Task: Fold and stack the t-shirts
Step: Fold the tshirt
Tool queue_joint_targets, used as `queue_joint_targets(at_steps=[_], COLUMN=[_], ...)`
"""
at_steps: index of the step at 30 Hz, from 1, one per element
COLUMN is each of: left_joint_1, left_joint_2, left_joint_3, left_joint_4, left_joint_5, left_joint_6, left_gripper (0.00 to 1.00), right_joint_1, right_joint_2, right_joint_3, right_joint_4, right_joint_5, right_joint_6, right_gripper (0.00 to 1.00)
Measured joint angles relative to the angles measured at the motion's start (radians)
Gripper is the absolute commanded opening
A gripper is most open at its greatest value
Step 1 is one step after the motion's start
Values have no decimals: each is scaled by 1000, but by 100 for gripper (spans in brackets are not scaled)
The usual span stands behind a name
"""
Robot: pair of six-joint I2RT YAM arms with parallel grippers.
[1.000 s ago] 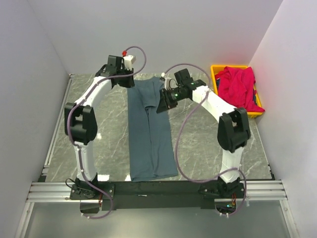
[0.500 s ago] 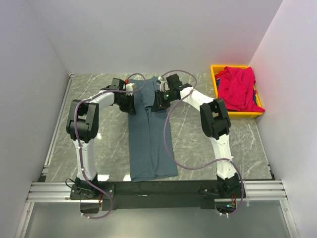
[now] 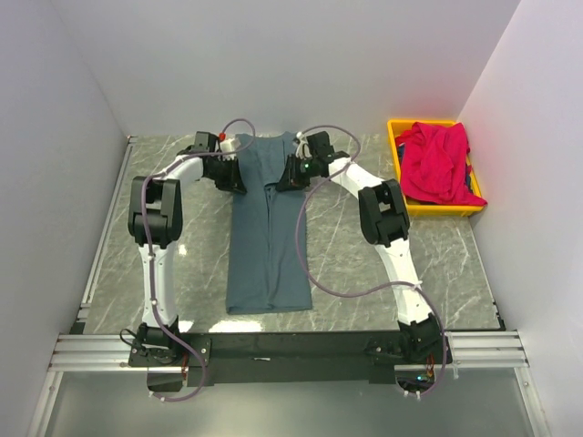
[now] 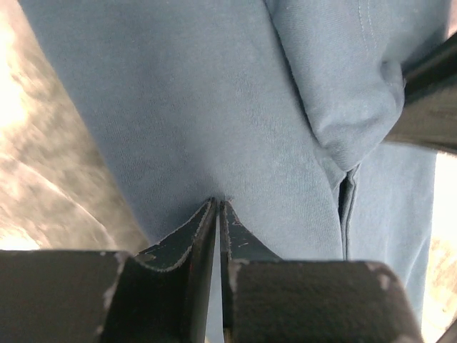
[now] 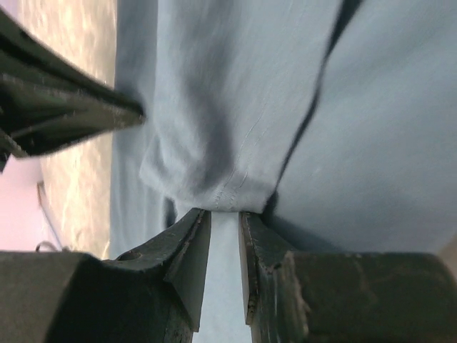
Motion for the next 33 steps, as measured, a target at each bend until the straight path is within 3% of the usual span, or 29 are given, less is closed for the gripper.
queue_joint_targets(at_steps=[5, 9, 12, 13, 15, 22, 25, 29, 33], left_joint_1=[2, 8, 31, 42, 74, 179, 167, 156, 157], left_joint_2=[29, 30, -27, -69, -206, -860, -1038, -1132, -1204], left_joint_3=[64, 104, 80, 46, -51, -369, -437, -506, -768], left_joint_4=[-9, -23, -11, -7, 18, 213, 217, -10, -235], left_joint_5=[-23, -54, -55, -50, -18, 34, 92, 232, 288], left_joint_6=[10, 39, 68, 77, 102, 232, 337, 650, 931], left_gripper=[23, 39, 67, 85, 99, 100, 99, 99, 97], right_joint_1=[-17, -21, -21, -21, -20, 40, 97, 118, 194], right_joint_2=[55, 42, -14, -54, -167, -740, -974, -1123, -1188], right_joint_3=[110, 140, 131, 109, 63, -166, -335, -491, -731], right_joint_4=[0, -16, -51, -63, -99, -130, -91, -138, -209], right_joint_5=[30, 60, 88, 97, 114, 256, 302, 242, 226], right_joint_6=[-1, -41, -90, -114, -164, -483, -596, -740, -848], right_gripper=[36, 58, 74, 77, 86, 90, 98, 98, 94])
